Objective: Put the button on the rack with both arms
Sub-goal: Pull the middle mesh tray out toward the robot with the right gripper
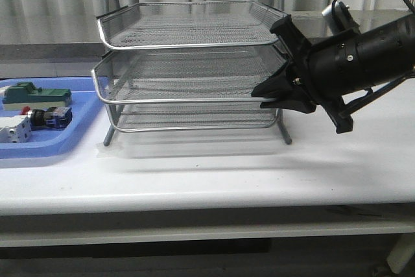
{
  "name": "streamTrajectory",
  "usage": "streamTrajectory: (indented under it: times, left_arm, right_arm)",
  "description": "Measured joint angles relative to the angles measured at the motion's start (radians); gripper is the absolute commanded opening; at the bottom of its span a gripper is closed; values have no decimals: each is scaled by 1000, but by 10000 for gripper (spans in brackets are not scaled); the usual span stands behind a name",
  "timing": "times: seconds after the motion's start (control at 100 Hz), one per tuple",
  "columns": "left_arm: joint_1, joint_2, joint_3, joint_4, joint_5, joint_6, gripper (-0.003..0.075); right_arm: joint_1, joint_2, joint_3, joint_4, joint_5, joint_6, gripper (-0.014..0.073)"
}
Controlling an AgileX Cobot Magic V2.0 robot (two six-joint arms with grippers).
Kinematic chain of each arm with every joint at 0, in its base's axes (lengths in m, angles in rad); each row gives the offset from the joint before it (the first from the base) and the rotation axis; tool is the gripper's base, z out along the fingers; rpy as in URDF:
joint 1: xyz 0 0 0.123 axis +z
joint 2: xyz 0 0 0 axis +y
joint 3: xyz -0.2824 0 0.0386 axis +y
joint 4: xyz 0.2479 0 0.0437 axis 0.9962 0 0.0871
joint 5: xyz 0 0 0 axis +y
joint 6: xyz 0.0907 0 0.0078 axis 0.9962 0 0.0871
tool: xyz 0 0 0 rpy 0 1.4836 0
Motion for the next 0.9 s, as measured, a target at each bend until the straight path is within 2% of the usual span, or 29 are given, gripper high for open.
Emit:
streamTrajectory:
  times: [0.37, 0.6, 0.69, 0.9]
  left_arm:
    - [0, 0, 0, 0, 0, 0, -20]
    - [0, 0, 0, 0, 0, 0, -20]
    - [0, 0, 0, 0, 0, 0, -20]
    - [0, 0, 0, 0, 0, 0, -20]
  right_arm:
    - [-17, -25, 189, 1, 161, -80, 126]
    - [-18, -29, 314, 1, 281, -174, 136]
    - [-18, -29, 331, 1, 300, -198, 190]
    - [-21, -23, 342, 1, 330, -220, 416]
